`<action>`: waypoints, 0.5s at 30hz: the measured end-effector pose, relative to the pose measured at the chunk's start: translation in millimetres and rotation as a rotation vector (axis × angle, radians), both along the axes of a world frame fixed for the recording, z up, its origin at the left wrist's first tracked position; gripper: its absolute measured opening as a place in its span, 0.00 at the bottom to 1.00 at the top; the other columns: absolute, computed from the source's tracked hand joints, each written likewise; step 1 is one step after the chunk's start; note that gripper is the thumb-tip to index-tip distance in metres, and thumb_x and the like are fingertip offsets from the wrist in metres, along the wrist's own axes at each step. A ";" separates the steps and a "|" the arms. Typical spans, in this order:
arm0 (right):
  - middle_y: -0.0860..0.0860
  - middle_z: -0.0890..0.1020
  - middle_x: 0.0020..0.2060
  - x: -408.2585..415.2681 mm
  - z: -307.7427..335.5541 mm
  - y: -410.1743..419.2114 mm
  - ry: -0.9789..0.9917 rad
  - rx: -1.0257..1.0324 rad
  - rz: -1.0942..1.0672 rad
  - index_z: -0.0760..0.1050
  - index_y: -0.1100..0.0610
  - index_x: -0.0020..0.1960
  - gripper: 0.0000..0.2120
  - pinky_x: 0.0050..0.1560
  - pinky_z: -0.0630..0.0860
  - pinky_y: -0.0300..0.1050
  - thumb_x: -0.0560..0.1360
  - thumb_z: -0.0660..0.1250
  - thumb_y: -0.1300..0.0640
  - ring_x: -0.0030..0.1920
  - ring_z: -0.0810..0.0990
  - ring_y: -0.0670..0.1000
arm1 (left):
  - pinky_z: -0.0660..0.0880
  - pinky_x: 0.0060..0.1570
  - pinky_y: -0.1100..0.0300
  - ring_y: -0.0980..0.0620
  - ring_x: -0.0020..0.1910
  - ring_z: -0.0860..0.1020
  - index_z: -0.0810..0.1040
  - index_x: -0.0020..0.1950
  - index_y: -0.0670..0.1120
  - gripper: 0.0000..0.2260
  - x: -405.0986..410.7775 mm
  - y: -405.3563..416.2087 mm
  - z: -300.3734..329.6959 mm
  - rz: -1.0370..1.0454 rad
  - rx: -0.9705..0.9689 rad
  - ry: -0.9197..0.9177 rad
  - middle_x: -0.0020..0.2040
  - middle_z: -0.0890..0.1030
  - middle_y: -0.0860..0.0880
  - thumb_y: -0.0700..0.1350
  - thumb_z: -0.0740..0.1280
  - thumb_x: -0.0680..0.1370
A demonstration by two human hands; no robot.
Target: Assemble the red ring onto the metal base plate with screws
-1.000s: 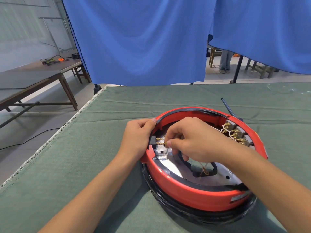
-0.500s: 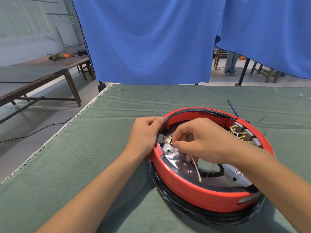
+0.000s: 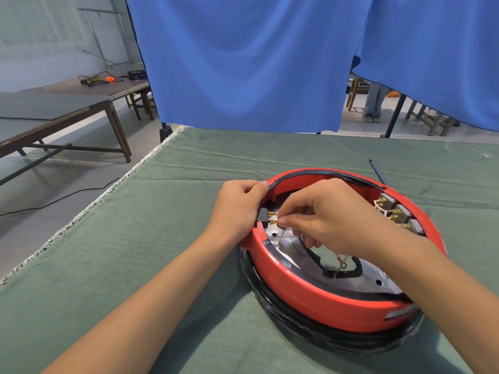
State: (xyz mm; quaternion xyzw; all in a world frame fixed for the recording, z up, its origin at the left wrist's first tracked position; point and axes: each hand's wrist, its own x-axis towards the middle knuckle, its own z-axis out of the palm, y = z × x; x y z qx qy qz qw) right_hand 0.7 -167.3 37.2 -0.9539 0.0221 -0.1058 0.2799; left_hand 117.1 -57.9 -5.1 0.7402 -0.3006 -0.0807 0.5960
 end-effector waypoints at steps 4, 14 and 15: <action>0.48 0.79 0.24 -3.3 2.6 -2.9 -0.001 -0.049 -0.020 0.78 0.48 0.36 0.10 0.27 0.69 0.29 0.75 0.69 0.57 0.23 0.77 0.42 | 0.61 0.37 0.56 0.49 0.34 0.64 0.72 0.33 0.32 0.19 0.1 -0.1 0.6 -0.001 0.009 0.002 0.32 0.66 0.44 0.43 0.63 0.79; 0.49 0.81 0.26 -6.4 -1.8 -2.3 -0.008 0.028 -0.001 0.77 0.50 0.44 0.04 0.24 0.72 0.35 0.73 0.72 0.57 0.21 0.77 0.44 | 0.61 0.37 0.55 0.49 0.33 0.62 0.71 0.32 0.34 0.19 1.4 0.1 -0.1 0.012 0.012 -0.016 0.31 0.64 0.44 0.43 0.64 0.79; 0.49 0.81 0.25 -6.8 -1.1 -2.8 -0.017 0.037 0.001 0.79 0.51 0.43 0.03 0.24 0.72 0.35 0.73 0.71 0.58 0.21 0.78 0.45 | 0.61 0.37 0.55 0.49 0.33 0.62 0.72 0.31 0.36 0.18 1.5 -0.1 0.0 0.016 0.010 -0.012 0.31 0.64 0.44 0.43 0.64 0.79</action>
